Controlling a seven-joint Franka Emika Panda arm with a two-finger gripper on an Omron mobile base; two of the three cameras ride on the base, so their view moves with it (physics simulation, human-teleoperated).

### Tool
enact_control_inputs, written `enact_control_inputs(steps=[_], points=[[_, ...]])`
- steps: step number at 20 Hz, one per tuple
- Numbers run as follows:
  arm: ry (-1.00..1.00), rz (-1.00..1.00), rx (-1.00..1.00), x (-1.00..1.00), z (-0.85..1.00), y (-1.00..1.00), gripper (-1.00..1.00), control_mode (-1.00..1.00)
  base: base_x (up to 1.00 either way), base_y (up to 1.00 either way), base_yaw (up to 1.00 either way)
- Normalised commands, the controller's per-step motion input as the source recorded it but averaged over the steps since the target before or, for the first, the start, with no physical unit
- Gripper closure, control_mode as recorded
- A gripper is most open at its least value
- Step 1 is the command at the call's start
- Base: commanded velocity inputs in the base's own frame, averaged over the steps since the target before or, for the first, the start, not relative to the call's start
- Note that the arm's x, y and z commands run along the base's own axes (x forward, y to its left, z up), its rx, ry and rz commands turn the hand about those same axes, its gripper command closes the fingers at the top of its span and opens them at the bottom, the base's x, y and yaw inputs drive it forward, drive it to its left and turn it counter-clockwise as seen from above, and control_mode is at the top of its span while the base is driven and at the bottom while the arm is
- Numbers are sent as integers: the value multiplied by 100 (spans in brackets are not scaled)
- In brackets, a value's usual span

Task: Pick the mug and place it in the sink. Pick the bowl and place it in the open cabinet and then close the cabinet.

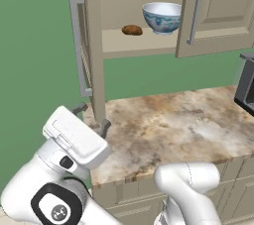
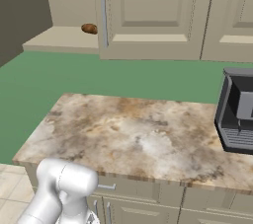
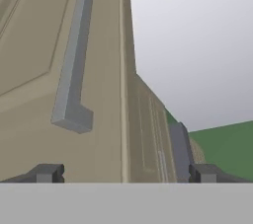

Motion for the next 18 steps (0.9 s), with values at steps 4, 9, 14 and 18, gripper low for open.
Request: enact_control_inputs(steps=[4,9,14,18], points=[[0,-1,2,7,-5,0,-100,-100,0,0,0],[0,-6,3,-35,0,-30,-100,-100,0,0,0],[0,-8,5,-28,2,-44,-100,-100,0,0,0],[0,-6,2,4,6,-42,-100,-100,0,0,0]])
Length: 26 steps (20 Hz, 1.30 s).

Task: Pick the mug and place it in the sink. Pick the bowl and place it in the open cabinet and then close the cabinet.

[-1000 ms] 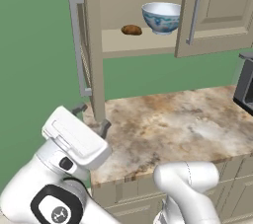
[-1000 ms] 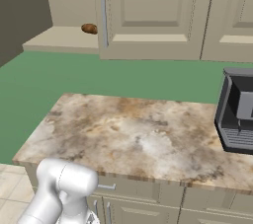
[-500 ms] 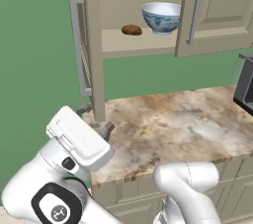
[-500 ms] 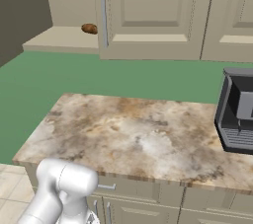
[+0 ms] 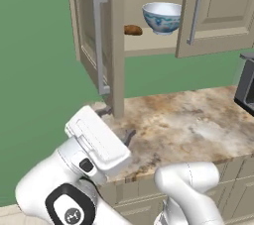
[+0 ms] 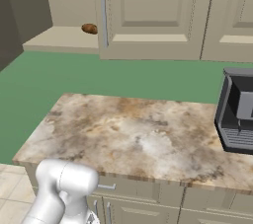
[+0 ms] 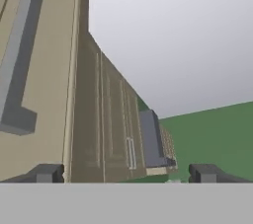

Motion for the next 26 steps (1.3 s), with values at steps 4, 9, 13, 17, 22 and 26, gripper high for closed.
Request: enact_control_inputs(steps=[4,9,13,17,22,26], points=[[5,0,6,31,27,-54,-100,-100,0,0,0],[7,3,11,19,27,-62,-100,-100,0,0,0],[3,10,14,0,9,-73,-100,-100,0,0,0],[7,16,15,1,0,-76,-100,-100,0,0,0],[13,18,10,24,0,-63,-100,-100,0,0,0],[15,17,4,55,-2,-30,-100,-100,0,0,0]])
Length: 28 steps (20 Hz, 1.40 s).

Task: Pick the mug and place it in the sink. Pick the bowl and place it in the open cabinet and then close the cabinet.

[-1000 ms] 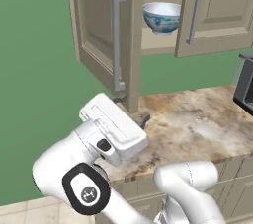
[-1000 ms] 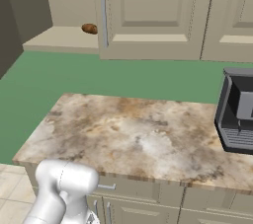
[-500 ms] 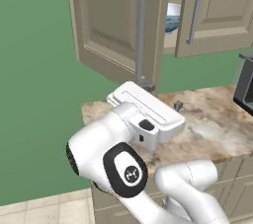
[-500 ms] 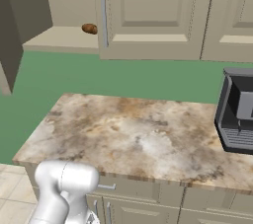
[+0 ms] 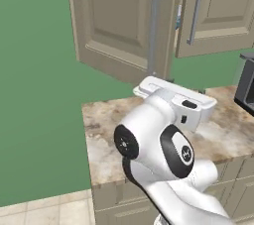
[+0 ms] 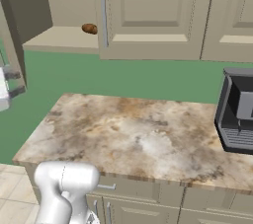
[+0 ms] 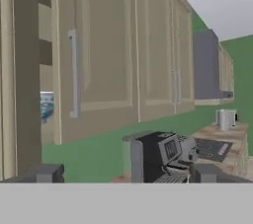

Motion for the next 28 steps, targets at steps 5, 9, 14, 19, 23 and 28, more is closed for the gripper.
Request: enact_control_inputs(steps=[5,9,14,19,23,28], points=[[4,25,0,72,-14,14,-100,-100,0,0,0],[0,23,0,100,-24,0,-100,-100,0,0,0],[0,26,0,100,-25,0,-100,-100,0,0,0],[0,29,0,100,-20,-4,-100,-100,0,0,0],[0,29,0,100,-5,-7,-100,-100,0,0,0],[-3,30,0,94,-2,0,-100,-100,0,0,0]])
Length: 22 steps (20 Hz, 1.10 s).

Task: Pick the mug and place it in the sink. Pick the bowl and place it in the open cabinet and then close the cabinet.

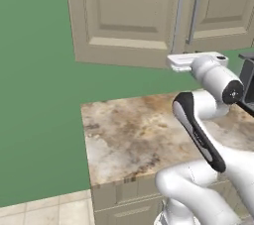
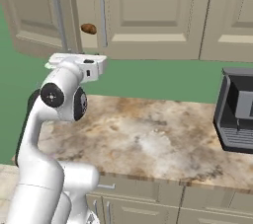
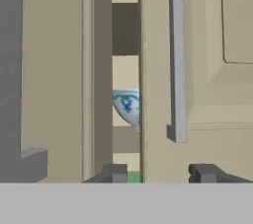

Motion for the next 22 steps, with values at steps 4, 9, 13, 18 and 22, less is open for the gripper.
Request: enact_control_inputs(steps=[4,9,13,18,22], points=[[-2,31,1,92,-13,3,-100,-100,0,0,0],[0,35,4,95,-35,58,-100,-100,0,0,0],[-6,12,0,94,-29,94,-100,-100,0,0,0],[-12,-8,4,95,-46,100,-100,-100,0,0,0],[-12,-31,5,100,-66,100,-100,-100,0,0,0]])
